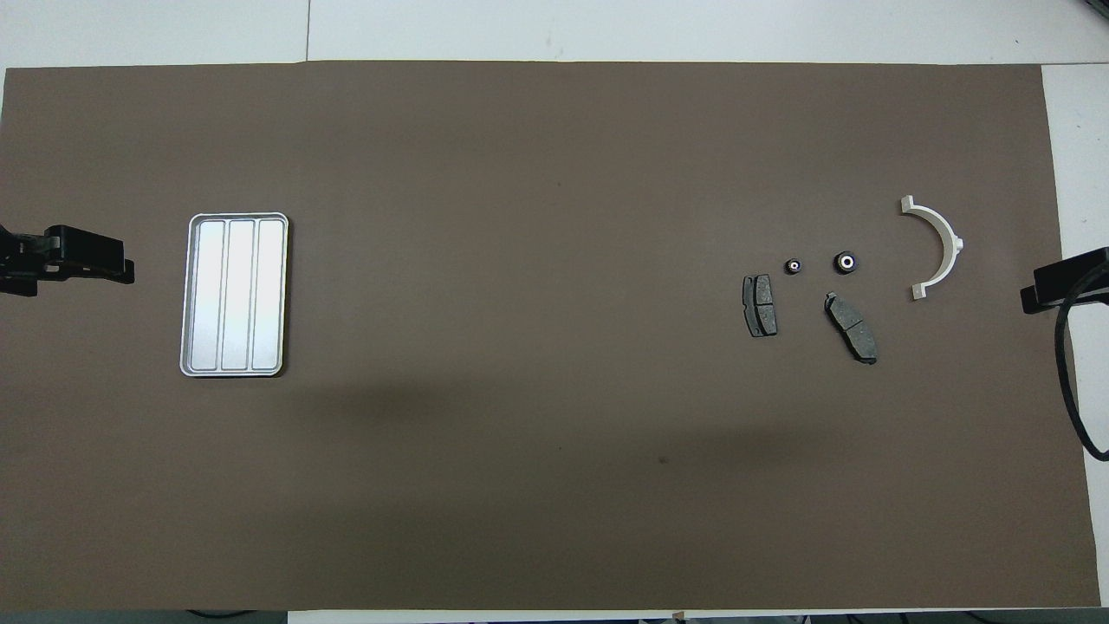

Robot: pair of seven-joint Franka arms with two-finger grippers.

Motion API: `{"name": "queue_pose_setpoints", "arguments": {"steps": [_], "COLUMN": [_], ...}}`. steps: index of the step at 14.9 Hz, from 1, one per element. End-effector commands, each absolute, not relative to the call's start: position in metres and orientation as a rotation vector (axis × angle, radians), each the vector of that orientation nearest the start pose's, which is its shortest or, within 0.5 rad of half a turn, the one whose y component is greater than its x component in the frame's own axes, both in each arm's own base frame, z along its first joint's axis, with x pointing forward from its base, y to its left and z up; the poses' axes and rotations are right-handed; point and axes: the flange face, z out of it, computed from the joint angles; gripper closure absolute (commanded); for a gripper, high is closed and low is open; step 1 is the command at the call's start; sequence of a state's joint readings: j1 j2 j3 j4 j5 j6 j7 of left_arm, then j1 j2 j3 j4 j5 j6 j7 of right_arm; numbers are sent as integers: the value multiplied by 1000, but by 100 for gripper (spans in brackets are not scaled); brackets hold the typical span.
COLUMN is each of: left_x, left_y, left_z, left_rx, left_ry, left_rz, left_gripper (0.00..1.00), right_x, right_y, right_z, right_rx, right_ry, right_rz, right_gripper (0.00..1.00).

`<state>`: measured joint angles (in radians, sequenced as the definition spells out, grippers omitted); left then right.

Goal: Place bearing gear from tray to pile

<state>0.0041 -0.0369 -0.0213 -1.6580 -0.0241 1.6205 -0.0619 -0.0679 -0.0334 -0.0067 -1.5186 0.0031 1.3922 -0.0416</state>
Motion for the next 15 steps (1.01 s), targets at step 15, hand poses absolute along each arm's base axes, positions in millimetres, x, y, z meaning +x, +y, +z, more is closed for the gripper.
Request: {"name": "queue_pose_setpoints", "arguments": {"steps": [15], "left_x": [544], "left_y": [-14], "left_z": [613], "left_rx": [-3177], "left_ry": [-73], "left_rz": [0], "left_gripper": [0], "right_x": [515], "right_y": [-36], "right_z": [654], "right_rx": [-3134], "right_ry": [65], "right_rz": [130], "right_gripper": [0]}}
